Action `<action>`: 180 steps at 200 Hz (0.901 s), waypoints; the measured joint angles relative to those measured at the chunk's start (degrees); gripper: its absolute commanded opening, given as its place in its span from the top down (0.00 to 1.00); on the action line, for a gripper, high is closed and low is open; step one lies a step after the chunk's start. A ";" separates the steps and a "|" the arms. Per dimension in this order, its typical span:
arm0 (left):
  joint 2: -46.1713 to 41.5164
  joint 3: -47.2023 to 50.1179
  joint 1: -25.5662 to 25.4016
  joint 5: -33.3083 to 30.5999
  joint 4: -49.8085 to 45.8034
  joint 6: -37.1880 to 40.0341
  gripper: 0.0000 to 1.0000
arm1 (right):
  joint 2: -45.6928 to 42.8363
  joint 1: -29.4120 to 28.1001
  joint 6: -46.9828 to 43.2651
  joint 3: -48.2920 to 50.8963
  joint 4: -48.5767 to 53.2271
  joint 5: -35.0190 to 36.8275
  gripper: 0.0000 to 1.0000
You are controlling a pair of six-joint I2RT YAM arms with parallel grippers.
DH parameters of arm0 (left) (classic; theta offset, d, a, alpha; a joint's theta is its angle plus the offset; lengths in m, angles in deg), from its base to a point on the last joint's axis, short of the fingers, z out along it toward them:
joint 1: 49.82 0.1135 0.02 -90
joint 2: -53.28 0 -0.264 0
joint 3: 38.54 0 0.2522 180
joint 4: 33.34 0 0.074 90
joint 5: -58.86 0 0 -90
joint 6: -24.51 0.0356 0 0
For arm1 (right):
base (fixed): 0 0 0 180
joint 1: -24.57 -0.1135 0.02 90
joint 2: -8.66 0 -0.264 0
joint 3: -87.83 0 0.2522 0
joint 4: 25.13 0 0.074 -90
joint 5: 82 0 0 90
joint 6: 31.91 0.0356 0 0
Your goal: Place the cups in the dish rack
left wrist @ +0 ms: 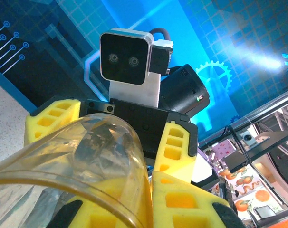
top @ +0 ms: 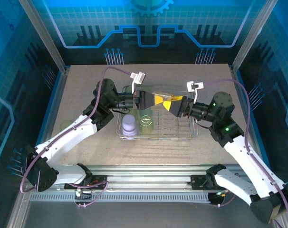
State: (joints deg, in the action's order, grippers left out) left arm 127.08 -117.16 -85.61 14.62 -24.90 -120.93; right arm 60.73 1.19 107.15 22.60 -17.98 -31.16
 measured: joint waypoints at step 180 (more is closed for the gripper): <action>-20.57 4.98 1.99 -40.59 -40.74 21.51 0.01 | 7.76 2.47 -27.47 -22.16 48.89 32.70 0.89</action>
State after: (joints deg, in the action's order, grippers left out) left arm 106.51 -112.18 -83.62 -25.97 -65.64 -99.42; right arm 68.49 3.66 79.68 0.44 30.92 1.54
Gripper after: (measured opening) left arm 0.993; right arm 0.570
